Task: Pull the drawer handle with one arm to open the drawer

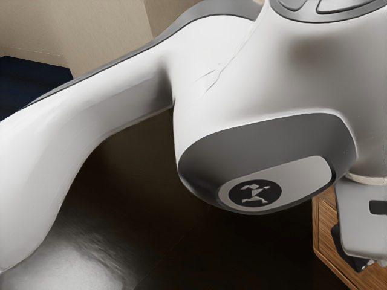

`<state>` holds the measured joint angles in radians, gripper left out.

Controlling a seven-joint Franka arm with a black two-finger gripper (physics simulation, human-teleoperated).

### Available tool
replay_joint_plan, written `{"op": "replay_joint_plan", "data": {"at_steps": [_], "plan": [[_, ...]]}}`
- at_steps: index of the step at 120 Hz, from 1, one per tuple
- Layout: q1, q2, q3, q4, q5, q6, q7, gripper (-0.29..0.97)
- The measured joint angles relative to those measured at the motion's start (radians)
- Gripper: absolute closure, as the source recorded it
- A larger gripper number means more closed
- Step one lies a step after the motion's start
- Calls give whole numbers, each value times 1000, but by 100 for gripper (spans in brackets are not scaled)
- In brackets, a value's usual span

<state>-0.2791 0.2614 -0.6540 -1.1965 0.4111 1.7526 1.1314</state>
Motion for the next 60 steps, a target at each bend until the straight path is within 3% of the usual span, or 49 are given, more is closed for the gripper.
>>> {"op": "replay_joint_plan", "data": {"at_steps": [60], "plan": [[-1, -1, 9, -27, 94, -24, 51, 0]]}}
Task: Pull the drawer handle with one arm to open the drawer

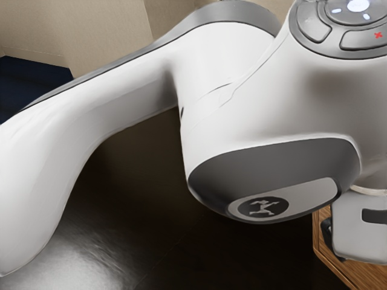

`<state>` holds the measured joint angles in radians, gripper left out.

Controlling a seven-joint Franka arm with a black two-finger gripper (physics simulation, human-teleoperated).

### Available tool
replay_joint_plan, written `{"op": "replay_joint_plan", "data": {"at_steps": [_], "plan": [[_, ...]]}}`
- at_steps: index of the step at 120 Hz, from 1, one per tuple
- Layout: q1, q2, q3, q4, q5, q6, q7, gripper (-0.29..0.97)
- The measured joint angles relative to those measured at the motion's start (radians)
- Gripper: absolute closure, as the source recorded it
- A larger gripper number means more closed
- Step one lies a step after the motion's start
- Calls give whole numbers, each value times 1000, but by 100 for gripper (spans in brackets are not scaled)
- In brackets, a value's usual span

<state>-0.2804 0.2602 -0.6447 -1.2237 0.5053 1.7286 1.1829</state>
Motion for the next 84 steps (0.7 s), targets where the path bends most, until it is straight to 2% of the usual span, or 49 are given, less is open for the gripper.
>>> {"op": "replay_joint_plan", "data": {"at_steps": [84], "plan": [[12, -30, 34, -95, 5, 6, 45, -1]]}}
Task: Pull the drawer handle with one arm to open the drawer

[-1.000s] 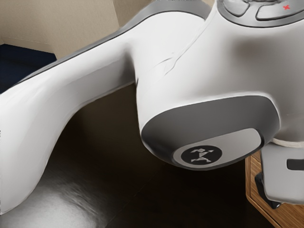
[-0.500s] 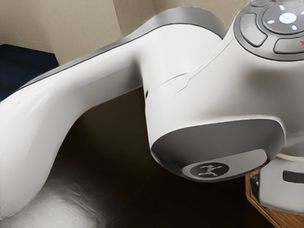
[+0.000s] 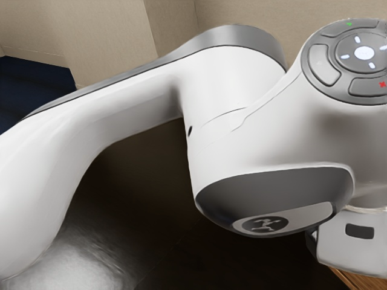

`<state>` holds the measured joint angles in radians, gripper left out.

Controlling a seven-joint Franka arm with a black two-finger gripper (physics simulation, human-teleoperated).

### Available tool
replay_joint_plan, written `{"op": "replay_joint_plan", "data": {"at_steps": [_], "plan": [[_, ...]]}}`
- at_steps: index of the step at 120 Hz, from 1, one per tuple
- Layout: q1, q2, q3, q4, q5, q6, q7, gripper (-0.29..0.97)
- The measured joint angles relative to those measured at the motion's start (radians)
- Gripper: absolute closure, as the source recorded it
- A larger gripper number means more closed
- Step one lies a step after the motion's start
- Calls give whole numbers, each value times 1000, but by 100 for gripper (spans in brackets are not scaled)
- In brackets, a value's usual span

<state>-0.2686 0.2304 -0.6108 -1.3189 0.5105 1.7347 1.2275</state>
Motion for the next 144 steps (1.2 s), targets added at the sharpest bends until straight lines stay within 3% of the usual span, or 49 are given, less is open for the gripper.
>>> {"op": "replay_joint_plan", "data": {"at_steps": [63, 71, 80, 84, 121, 144], "plan": [[44, -115, 1, -173, -29, 60, 0, 0], [47, -132, 0, -188, -36, 68, -1, 8], [48, -160, -1, -195, -47, 78, -3, 30], [44, -171, 6, -197, -54, 82, -4, 35], [26, -226, 68, -268, -96, 120, -9, 2], [40, -247, 68, -310, -100, 131, -11, 0]]}}
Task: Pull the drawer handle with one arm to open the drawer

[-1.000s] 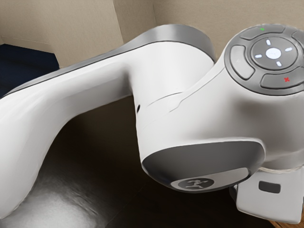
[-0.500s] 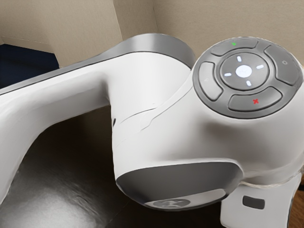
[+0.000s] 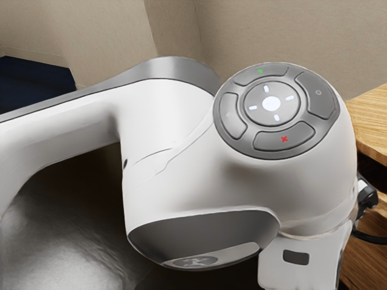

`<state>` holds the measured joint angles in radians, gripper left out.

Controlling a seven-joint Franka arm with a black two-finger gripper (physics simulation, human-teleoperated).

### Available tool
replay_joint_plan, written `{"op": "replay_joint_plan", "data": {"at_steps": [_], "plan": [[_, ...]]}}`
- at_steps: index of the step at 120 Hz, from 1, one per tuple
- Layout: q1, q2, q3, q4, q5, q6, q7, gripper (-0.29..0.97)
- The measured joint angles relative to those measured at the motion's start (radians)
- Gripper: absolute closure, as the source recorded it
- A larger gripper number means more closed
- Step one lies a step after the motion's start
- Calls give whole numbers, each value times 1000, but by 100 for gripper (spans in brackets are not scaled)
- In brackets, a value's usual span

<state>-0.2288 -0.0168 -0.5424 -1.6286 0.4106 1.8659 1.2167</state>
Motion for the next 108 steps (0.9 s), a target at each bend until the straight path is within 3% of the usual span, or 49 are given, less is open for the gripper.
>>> {"op": "replay_joint_plan", "data": {"at_steps": [29, 45, 59, 78, 83, 96, 98, 100, 108], "plan": [[-6, -35, 18, -48, -1, 3, 0, -1], [-18, -72, 25, -82, -1, 1, 1, 6], [-43, -108, 50, -123, -2, 2, 1, -1], [-77, -167, 91, -175, -9, 5, 1, 9], [-133, -186, 144, -192, -11, 5, 0, 13], [-430, -259, 417, -257, -11, 11, 1, 31], [-446, -272, 437, -263, -11, 13, 1, 37], [-431, -286, 449, -269, -11, 13, 1, 28], [-380, -341, 473, -278, -13, 9, 1, 19]]}}
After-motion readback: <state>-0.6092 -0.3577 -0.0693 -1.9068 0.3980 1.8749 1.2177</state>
